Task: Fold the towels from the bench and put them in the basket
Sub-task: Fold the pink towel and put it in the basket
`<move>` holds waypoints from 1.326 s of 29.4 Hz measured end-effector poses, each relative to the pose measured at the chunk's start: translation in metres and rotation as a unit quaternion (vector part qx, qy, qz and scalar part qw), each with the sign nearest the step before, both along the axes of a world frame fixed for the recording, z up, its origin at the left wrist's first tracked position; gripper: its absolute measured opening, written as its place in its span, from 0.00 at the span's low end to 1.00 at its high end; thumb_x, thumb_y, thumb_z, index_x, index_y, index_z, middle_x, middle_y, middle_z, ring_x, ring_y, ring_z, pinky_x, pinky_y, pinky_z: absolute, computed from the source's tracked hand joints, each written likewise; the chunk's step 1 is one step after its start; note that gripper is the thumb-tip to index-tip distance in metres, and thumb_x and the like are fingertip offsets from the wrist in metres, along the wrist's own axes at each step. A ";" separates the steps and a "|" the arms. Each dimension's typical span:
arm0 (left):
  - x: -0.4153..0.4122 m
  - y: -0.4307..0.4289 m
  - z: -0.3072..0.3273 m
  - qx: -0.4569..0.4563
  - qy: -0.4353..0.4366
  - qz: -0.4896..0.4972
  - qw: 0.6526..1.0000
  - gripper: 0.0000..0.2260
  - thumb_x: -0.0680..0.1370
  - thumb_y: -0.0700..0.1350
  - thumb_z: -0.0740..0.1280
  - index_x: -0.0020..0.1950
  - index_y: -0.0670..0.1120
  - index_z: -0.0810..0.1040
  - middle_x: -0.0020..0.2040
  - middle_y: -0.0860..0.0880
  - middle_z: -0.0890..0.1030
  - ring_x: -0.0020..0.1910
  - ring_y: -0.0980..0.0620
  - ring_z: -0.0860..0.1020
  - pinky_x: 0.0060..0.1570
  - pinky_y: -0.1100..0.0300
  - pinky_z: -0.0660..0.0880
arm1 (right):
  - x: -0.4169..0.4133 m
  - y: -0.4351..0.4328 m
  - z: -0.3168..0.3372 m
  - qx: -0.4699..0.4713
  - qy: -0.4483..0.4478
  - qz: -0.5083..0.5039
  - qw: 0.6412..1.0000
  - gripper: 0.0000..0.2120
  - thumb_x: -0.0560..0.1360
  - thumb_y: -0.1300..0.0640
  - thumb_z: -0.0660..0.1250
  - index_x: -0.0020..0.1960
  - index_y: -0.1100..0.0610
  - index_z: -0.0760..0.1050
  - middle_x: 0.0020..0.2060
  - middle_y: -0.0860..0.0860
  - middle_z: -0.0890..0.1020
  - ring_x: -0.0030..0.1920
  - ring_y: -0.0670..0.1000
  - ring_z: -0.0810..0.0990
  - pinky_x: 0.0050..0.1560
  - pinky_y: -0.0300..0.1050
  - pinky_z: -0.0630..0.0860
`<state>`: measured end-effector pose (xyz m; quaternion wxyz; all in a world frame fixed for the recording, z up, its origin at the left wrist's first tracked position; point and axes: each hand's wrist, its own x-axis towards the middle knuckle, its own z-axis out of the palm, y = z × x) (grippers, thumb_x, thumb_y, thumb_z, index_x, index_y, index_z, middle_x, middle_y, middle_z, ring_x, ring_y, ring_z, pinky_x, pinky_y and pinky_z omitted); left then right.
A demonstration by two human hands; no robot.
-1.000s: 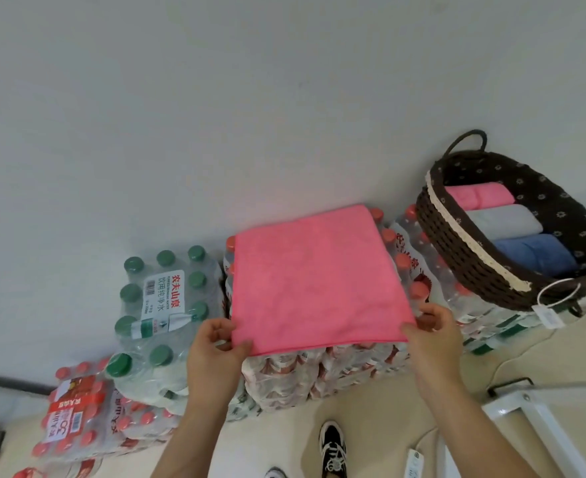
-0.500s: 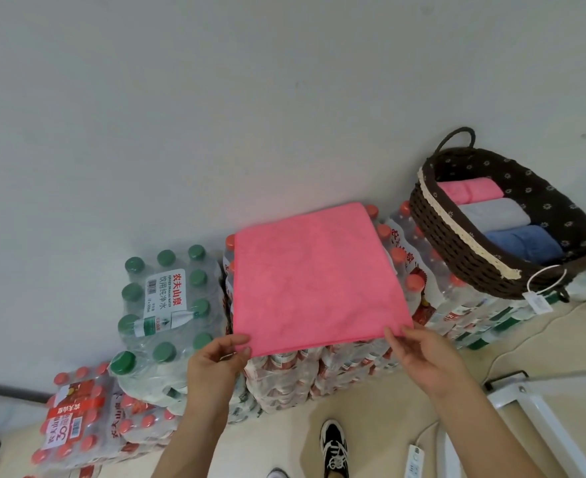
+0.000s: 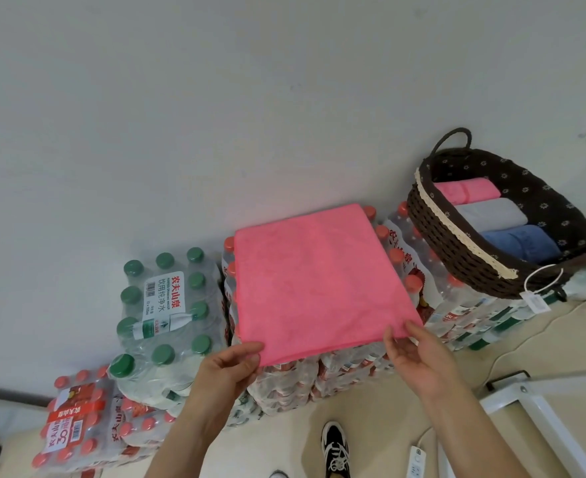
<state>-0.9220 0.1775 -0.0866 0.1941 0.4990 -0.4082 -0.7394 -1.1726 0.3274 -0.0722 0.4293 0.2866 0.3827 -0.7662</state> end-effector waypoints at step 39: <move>-0.150 -0.122 0.139 -0.349 -0.145 -0.391 0.839 0.10 0.68 0.51 0.77 0.41 0.47 0.82 0.38 0.49 0.84 0.36 0.48 0.83 0.42 0.50 0.79 | -0.143 -0.100 0.190 0.048 0.701 0.239 0.671 0.11 0.81 0.56 0.61 0.45 0.61 0.75 0.29 0.41 0.69 0.31 0.41 0.66 0.33 0.37 0.65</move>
